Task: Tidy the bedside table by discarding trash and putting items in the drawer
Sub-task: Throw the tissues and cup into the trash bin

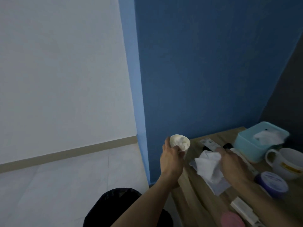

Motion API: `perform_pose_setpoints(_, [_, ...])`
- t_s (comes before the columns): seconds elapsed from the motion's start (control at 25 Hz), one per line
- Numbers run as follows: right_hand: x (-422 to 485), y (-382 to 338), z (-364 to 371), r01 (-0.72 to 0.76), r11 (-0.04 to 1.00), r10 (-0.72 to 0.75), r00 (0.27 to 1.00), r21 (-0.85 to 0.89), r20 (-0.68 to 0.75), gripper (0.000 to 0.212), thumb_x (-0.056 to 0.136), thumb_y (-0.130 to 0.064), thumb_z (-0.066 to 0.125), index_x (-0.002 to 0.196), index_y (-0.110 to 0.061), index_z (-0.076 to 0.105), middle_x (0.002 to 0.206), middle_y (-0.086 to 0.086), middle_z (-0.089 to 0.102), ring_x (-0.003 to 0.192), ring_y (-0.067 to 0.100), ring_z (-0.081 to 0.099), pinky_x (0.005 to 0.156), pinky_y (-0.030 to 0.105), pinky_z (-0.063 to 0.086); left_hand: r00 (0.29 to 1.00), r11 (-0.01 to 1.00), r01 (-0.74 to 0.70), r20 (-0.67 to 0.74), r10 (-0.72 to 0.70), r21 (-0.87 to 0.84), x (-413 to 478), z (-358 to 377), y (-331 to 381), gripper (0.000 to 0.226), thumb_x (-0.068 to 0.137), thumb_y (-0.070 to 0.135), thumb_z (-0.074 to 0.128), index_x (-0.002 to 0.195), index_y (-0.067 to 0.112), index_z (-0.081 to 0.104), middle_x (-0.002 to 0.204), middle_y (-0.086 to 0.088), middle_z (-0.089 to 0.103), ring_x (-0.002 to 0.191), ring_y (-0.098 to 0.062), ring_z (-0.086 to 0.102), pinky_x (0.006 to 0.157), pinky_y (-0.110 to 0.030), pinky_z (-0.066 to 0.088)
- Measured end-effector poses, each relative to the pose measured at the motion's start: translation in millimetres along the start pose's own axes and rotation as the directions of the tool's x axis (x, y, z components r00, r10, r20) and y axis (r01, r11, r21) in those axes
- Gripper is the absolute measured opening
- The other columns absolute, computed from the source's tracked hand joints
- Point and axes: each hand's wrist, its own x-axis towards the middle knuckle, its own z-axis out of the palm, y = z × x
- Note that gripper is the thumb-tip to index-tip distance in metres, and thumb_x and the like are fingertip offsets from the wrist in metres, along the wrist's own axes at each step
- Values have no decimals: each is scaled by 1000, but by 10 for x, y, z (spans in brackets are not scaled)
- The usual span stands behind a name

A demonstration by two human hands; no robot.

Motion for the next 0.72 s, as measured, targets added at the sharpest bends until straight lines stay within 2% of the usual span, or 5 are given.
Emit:
perform_pose_setpoints(0.08, [-46, -215, -23, 46, 989, -59, 994, 140, 89, 26, 92, -6, 48, 116, 0, 58, 114, 20, 58, 105, 34, 55, 87, 30, 43, 999, 1000, 7, -49, -7, -6, -87, -186, -102, 33, 93, 29, 52, 116, 10, 62, 154, 2, 21, 130, -24, 38, 100, -40, 46])
perform_pose_setpoints(0.16, [-114, -473, 68, 108, 971, -132, 986, 215, 99, 18, 89, -5, 49, 93, 0, 66, 98, 23, 63, 92, 36, 60, 73, 22, 45, 997, 999, 37, -74, -36, 9, -236, -415, -270, 33, 93, 29, 50, 117, 8, 63, 156, 1, 18, 134, -25, 35, 102, -39, 44])
perform_pose_setpoints(0.32, [-407, -1045, 239, 158, 953, -212, 957, 259, 197, 10, 84, -14, 58, 80, -6, 62, 75, 6, 58, 69, 22, 55, 58, 27, 38, 984, 990, 134, -122, -128, 43, -614, -814, -753, 32, 92, 29, 50, 113, 9, 64, 156, 1, 17, 134, -23, 35, 99, -36, 46])
perform_pose_setpoints(0.44, [-595, -1419, 543, 206, 945, -273, 924, 253, 268, 14, 84, -5, 57, 81, 6, 66, 78, 18, 64, 74, 30, 60, 61, 33, 42, 960, 969, 242, -155, -231, 55, -924, -1111, -1176, 33, 91, 28, 52, 113, 7, 65, 156, 0, 18, 134, -23, 35, 99, -34, 44])
perform_pose_setpoints(0.72, [-1114, -1977, 1574, 287, 928, -364, 841, 239, 401, 28, 78, 4, 53, 53, -8, 50, 63, 22, 60, 64, 35, 60, 53, 32, 35, 904, 896, 423, -120, -409, 137, -1577, -1278, -2063, 40, 90, 35, 51, 111, 3, 66, 152, -3, 25, 126, -26, 43, 92, -35, 48])
